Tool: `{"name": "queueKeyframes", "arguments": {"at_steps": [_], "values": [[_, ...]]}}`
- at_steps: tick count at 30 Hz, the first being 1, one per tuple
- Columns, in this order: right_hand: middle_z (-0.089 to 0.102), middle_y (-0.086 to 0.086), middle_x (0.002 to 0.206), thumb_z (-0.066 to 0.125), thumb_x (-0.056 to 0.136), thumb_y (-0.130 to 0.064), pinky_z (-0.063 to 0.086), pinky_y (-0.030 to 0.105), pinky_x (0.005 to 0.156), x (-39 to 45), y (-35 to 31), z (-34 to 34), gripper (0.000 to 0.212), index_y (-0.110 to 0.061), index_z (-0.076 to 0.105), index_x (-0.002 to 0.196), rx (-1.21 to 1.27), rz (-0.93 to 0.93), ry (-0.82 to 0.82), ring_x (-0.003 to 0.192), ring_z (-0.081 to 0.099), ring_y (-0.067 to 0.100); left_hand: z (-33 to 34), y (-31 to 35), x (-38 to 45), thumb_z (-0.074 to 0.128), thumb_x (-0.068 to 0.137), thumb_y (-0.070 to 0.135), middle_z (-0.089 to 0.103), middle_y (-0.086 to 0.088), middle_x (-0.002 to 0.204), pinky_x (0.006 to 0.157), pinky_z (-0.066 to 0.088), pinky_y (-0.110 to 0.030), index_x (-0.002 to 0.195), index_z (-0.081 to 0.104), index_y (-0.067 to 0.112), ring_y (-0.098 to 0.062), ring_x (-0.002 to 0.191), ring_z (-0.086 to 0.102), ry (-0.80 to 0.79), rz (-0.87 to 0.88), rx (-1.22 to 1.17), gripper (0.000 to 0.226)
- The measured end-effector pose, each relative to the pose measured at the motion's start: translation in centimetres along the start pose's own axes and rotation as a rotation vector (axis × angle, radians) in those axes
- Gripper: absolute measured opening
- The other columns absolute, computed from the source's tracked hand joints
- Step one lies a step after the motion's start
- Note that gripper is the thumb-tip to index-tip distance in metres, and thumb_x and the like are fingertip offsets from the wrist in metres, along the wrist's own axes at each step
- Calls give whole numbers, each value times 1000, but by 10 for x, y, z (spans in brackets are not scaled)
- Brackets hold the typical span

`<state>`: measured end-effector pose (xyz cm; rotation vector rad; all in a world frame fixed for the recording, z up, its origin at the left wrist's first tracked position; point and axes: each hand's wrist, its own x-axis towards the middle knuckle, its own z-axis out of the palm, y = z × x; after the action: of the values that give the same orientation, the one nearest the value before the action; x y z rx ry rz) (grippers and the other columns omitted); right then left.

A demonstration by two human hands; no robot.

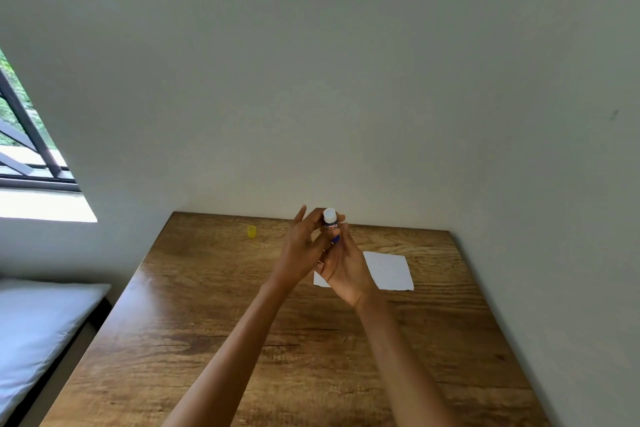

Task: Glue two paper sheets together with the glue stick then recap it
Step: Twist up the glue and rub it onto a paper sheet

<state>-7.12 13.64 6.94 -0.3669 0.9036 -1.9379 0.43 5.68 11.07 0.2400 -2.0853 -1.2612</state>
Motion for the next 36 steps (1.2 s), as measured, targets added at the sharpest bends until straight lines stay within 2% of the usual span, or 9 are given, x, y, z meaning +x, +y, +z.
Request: {"name": "queueKeyframes", "arguments": {"at_steps": [4,8,12,19,23,27,29,32,36], "values": [[56,-7,66,46,91,-35,40,22,62,-6,4,-8,27,-24,66,106,64,-12,-46,62,50,5,-2,-3,-2,60,87,9,61,28,91,111,28,-53,97,60,19,12,93,59,-9,-18,20,14],[39,-7,45,52,81,-60,27,20,42,-6,2,-4,44,-21,59,62,-106,79,29,40,32,5,4,-3,-6,60,86,4,56,28,85,106,34,-57,97,59,9,18,87,55,-18,14,60,12],[58,-3,81,51,87,-47,37,26,65,-8,11,-8,35,-22,64,108,44,25,12,73,50,8,5,-10,-4,60,87,8,63,18,92,117,19,-39,100,60,10,19,88,55,-17,9,83,14],[44,-6,53,54,83,-48,31,21,48,-10,8,-8,32,-19,68,80,7,37,68,48,36,6,11,-12,-7,62,85,7,62,18,89,114,26,-45,98,60,8,11,84,59,-45,29,95,13],[57,0,78,47,89,-40,38,27,67,-11,12,-15,38,-17,61,116,86,2,49,74,49,12,11,-11,-5,61,86,8,63,18,91,115,24,-45,100,61,9,11,89,60,3,-15,29,14],[42,-7,50,51,86,-44,25,21,48,-15,7,-16,32,-18,66,75,22,22,39,46,34,5,13,-8,-8,62,85,6,66,11,91,112,28,-49,94,60,15,4,88,62,-56,-12,22,13],[40,-7,49,55,81,-52,24,21,45,-15,6,-13,38,-18,62,66,-29,36,68,44,32,4,16,-5,-8,61,86,9,68,8,92,108,34,-44,93,58,25,2,90,63,-66,-45,0,18],[58,-2,78,47,87,-47,36,26,63,-14,10,-12,39,-23,65,111,31,-10,84,70,49,9,17,-5,-5,59,87,10,67,11,94,89,45,-20,94,55,35,-1,97,63,-3,-160,-77,27],[48,-5,59,47,87,-42,33,24,54,-17,7,-14,31,-21,62,105,8,-23,67,54,42,6,15,-8,-3,60,86,12,69,15,94,74,43,-2,100,59,29,9,91,62,3,-186,-103,22]]}}
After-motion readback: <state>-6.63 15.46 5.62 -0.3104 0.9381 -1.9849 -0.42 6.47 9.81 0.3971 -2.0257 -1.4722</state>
